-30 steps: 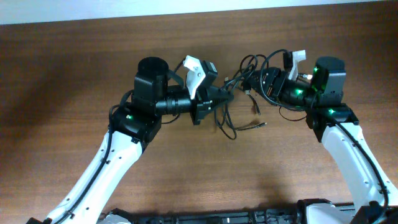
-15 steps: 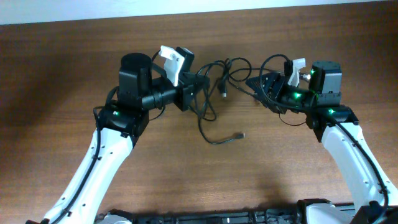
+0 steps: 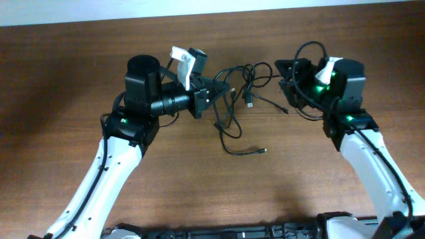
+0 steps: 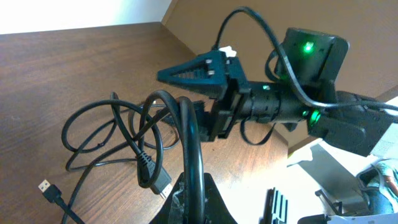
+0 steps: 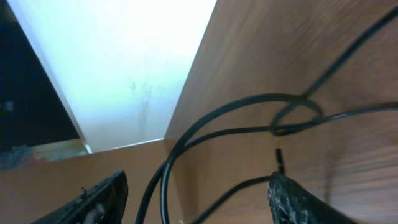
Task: Untangle cables
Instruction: 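Pull the right gripper rightward, separating cables from the left gripper, then pull both grippers apart, stretching a black cable across the table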
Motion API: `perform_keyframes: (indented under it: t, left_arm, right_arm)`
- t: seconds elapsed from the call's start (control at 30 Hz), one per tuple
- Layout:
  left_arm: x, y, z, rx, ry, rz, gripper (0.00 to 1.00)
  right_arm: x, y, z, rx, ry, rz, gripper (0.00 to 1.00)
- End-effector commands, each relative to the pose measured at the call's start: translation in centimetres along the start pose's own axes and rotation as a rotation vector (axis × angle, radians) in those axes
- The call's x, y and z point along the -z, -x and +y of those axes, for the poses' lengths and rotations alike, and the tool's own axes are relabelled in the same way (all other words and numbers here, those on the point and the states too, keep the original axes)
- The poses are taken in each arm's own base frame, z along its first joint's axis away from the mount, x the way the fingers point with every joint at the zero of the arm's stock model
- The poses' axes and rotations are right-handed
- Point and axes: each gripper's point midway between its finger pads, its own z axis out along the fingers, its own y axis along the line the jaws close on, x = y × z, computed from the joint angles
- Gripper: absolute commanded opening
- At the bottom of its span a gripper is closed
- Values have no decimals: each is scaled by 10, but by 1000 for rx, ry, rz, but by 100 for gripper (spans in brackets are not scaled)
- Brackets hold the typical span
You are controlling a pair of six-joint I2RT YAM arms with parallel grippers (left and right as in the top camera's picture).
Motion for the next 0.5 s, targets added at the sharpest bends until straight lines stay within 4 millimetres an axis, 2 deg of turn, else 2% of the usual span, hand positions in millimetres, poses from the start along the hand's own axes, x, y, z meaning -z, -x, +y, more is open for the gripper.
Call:
perform_keyframes:
  t: [0.0,0.07,0.13,0.17,0.23,0.27,0.37,0.47]
  left_arm:
    - [1,4,-9,-11,-32,-4,0]
    - [1,3,-9,-8,-32,-2,0]
    - [1,3,-9,-6,-31,0,0]
    - [1,3,-9,-6,-31,0,0]
    - [1,3,-9,-6,-31,0,0]
    - [1,3,-9,-6,-31,0,0]
    - [1,3,-9,-6,-34,1,0]
    - [2,2,-13,-7,-57,7,0]
  right_arm:
    - [-36,-11,-12,-112,-18,35,70]
    - [-57,-25,-15,-178,7,100,70]
    - [-70,-32,-20,-220,6,128,59]
    - [-74,-34,-25,-240,-5,132,47]
    - [-77,-34,-31,-247,-19,134,14]
    - [-77,-34,-31,-247,-18,133,4]
    - [-78,-29,-33,-214,-25,103,4]
    - [-76,-25,-61,-191,-135,57,4]
